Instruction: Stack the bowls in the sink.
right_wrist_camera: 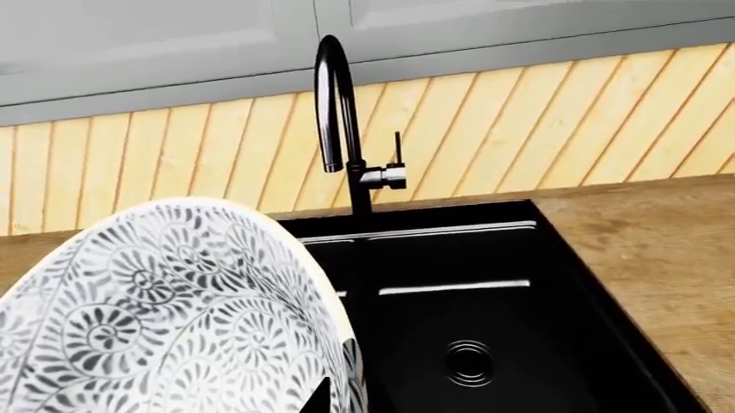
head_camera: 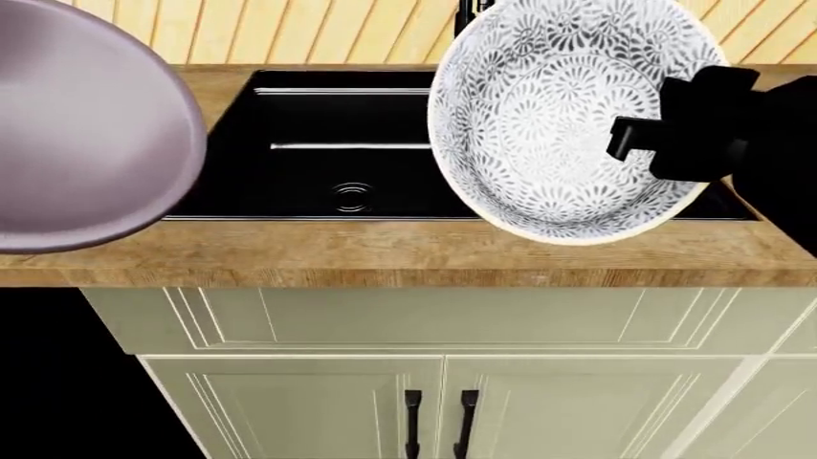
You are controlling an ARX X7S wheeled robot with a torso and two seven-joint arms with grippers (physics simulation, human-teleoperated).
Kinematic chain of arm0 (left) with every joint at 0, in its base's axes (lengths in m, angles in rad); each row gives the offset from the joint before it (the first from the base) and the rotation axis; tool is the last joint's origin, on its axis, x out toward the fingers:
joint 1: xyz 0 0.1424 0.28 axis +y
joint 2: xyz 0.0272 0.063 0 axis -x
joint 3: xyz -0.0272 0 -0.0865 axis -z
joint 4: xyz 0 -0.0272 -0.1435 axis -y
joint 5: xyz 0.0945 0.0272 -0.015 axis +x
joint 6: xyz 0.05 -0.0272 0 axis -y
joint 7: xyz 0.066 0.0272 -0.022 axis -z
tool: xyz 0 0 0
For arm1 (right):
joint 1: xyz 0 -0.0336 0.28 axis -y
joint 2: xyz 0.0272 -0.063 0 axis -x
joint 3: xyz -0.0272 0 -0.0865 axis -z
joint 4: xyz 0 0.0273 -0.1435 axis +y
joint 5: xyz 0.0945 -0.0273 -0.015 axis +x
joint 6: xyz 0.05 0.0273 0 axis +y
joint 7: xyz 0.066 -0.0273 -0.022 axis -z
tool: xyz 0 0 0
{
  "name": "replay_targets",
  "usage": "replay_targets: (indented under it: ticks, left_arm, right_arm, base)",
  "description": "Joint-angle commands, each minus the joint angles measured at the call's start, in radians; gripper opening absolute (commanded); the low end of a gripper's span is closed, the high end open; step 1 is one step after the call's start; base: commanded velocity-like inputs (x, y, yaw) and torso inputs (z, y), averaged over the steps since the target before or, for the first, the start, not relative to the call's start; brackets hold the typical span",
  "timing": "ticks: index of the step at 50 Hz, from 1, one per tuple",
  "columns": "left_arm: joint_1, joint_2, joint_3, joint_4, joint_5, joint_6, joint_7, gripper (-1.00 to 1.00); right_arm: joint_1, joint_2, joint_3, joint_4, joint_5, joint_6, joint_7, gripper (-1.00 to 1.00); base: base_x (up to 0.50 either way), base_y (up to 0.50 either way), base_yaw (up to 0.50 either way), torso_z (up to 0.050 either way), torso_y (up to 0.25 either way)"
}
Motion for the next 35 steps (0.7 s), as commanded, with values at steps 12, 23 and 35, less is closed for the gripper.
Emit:
replay_targets:
  ticks: [12,23,35]
  left_arm:
    - [-0.123,-0.001,-0.028,-0.005,0.009,0.003,-0.002,-1.00]
    - [-0.118,-0.001,-0.032,-0.002,0.008,0.006,-0.005,-1.00]
    - [-0.107,-0.001,-0.032,0.002,0.012,0.015,-0.006,-1.00]
  right_arm:
    - [-0.049,0.011,-0.018,0.027,-0.054,0.016,-0.015,-1.00]
    - [-0.053,0.030,-0.019,0.026,-0.059,0.020,-0.004,-1.00]
    - [-0.050,0.030,-0.011,0.025,-0.079,0.010,0.008,-1.00]
  base:
    - [0.00,0.00,0.00,0.000,0.001]
    - [0.00,0.00,0.00,0.001,0.002]
    - [0.00,0.00,0.00,0.000,0.002]
